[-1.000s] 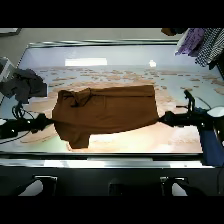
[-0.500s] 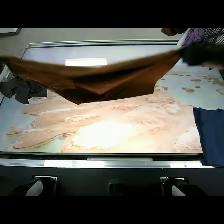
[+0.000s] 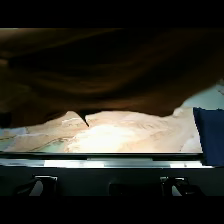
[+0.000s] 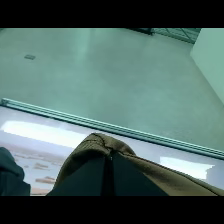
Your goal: Fold the clothes and pants, and hang the long-sleeved shirts on hangers.
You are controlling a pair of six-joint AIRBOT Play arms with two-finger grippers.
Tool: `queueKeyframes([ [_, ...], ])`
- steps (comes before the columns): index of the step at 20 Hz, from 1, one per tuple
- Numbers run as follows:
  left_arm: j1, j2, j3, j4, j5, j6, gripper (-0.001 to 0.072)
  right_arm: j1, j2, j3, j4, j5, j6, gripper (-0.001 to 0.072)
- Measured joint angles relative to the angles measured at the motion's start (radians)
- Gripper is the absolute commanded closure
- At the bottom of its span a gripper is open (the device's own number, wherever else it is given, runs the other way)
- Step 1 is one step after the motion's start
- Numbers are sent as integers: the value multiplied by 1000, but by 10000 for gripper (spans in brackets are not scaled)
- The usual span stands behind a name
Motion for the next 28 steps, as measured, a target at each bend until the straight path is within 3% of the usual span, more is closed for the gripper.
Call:
queueKeyframes([
  [6,-6,-129,-80,-134,-61,125,691,0,-119,4,-33,111,45,682],
  [12,-143,-463,-234,-172,-37,234,691,0,-471,-89,-53,229,60,682],
  [17,-272,-813,-275,-122,148,241,690,-4,-782,-156,-109,108,79,683],
  [22,-320,-1006,-280,-110,322,246,689,-7,-947,-169,-161,-51,132,683],
  [25,-312,-1037,-270,-106,333,263,689,-8,-975,-171,-198,-71,158,682],
  [28,-293,-1048,-251,-105,238,291,689,-8,-986,-172,-228,-2,165,682],
])
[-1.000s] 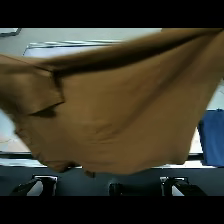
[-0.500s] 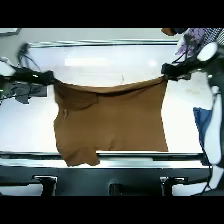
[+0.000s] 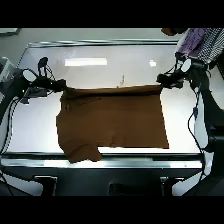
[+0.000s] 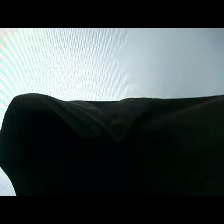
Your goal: Fold the clothes and pants, and hang the long-sleeved shirts on hangers.
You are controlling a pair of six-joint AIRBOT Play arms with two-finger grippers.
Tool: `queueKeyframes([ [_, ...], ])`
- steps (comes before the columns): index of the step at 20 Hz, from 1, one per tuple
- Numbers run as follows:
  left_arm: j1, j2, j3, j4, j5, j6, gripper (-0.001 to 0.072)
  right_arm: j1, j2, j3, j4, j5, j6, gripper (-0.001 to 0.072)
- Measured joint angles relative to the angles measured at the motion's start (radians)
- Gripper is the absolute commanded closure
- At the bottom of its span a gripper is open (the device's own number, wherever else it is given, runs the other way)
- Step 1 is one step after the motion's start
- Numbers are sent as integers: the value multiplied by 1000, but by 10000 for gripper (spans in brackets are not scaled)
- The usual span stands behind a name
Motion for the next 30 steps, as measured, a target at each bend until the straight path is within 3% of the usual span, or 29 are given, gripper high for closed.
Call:
queueKeyframes([
  [9,14,-20,14,65,-354,25,689,0,-9,-50,-40,247,-20,682],
  [19,6,-34,-41,109,-460,7,688,0,-21,-122,-44,333,-24,678],
  [20,6,-35,-44,112,-462,5,681,0,-26,-123,-44,341,-24,617],
  [21,6,-36,-47,116,-464,5,632,0,-32,-124,-44,350,-24,524],
  [22,6,-37,-48,117,-464,2,535,0,-39,-124,-45,359,-24,451],
  [23,6,-37,-50,120,-464,-1,372,0,-43,-125,-51,367,-24,402],
  [24,6,-37,-50,122,-464,-10,258,0,-45,-125,-51,377,-27,326],
  [25,8,-34,-50,127,-466,-19,249,-2,-44,-125,-51,386,-35,277],
  [30,76,61,-87,154,-506,-68,248,-109,53,-135,-23,410,-104,271],
])
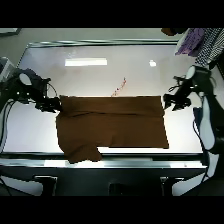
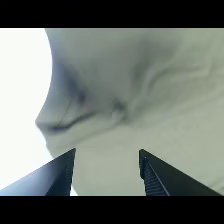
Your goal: Fold the clothes and pants, and hang the long-sleeved shirts on hangers.
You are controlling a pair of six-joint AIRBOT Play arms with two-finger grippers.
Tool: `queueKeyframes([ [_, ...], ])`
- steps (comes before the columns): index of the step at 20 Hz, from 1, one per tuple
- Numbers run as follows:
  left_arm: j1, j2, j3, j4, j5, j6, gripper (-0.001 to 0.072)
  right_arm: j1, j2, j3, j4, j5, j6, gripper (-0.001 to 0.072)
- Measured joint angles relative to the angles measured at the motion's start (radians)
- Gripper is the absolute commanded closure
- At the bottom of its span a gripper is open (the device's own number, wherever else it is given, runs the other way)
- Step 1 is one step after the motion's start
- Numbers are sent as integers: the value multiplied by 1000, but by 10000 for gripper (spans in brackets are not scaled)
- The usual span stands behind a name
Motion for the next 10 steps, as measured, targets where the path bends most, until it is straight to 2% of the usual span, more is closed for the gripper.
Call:
queueKeyframes([
  [2,61,91,-100,-22,-3,-13,249,-97,72,-50,67,-3,-38,271],
  [5,152,278,-372,-79,18,-19,249,-240,199,-215,186,-41,-90,271],
  [10,213,574,-841,-210,105,-26,249,-330,342,-481,314,-117,-141,272],
])
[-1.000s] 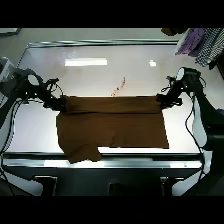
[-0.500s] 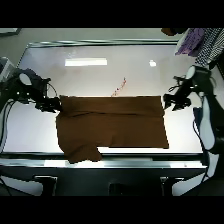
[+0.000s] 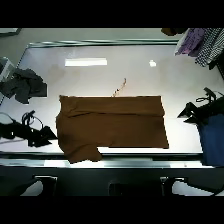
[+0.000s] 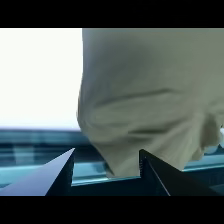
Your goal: Fold the clothes and pants, and hang the long-sleeved shirts on hangers.
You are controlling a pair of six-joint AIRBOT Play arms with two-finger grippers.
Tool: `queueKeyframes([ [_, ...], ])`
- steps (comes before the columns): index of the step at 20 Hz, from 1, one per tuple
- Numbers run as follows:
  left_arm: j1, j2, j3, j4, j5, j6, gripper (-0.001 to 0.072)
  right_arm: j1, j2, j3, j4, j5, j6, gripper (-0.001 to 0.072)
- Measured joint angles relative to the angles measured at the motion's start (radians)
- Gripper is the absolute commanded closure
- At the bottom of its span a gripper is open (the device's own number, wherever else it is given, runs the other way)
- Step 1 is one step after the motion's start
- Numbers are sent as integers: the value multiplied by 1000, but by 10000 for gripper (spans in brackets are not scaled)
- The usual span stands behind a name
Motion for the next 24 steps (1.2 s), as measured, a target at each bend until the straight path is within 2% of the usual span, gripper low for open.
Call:
queueKeyframes([
  [5,11,143,-259,-125,60,10,249,-17,35,-104,90,-16,-23,279],
  [11,-13,172,-339,-200,131,24,266,-20,52,-126,142,-14,-31,281],
  [12,-29,171,-343,-212,146,24,347,-20,55,-127,144,-13,-31,282],
  [14,-63,167,-347,-235,167,24,677,-20,59,-129,149,-3,-43,281],
  [17,-94,165,-350,-252,181,24,687,-23,67,-129,137,2,-57,278],
  [19,-100,164,-351,-259,176,29,687,-27,68,-130,99,5,-61,239],
  [24,-105,164,-351,-265,158,47,687,-90,57,-224,53,25,-71,236],
])
